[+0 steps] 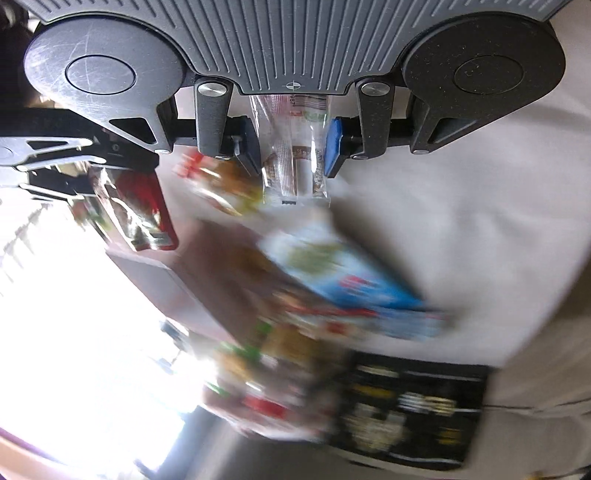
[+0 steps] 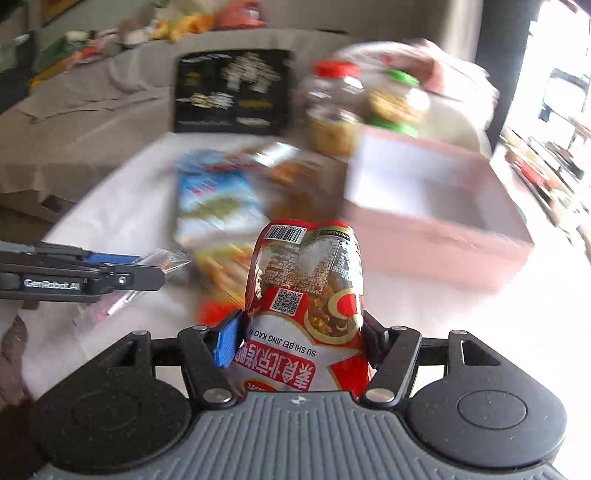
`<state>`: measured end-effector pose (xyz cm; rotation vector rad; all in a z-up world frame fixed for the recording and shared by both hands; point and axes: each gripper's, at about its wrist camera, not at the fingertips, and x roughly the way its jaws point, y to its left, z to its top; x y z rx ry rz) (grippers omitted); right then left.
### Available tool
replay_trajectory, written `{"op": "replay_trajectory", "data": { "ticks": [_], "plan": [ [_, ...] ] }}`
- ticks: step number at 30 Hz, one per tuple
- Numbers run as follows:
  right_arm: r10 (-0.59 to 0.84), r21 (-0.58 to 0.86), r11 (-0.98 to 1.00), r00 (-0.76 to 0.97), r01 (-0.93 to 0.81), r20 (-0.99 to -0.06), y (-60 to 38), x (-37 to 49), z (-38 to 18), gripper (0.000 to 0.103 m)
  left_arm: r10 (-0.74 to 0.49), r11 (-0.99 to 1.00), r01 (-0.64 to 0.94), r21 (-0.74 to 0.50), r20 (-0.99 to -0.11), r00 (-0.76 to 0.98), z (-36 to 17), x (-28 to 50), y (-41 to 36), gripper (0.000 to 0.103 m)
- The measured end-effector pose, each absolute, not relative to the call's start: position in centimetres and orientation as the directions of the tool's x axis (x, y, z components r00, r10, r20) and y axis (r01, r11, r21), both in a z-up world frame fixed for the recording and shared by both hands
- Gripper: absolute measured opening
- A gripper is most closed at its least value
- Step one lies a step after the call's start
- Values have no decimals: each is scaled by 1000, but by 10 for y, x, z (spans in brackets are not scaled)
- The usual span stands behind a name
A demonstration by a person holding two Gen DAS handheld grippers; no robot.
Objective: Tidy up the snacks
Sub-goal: 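Carry both packets into the pink box and open both tools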
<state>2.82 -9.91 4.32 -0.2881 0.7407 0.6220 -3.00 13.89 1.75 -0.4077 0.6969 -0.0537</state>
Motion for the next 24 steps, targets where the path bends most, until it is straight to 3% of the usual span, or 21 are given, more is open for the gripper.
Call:
{"op": "replay_trajectory", "data": {
  "ticks": [7,16,24],
  "plan": [
    [306,5,910,663,-414,-684,-191,36,33,65,-375,917,169,-360,-640,671,20,-13,48,42],
    [321,55,938,795,-344,-514,-244,46,64,65,-357,927,197,-319,-587,727,65,9,34,42],
    [328,29,937,847,-349,-418,-245,80,88,65,-265,934,111,-340,-450,853,119,128,43,43]
  ]
}}
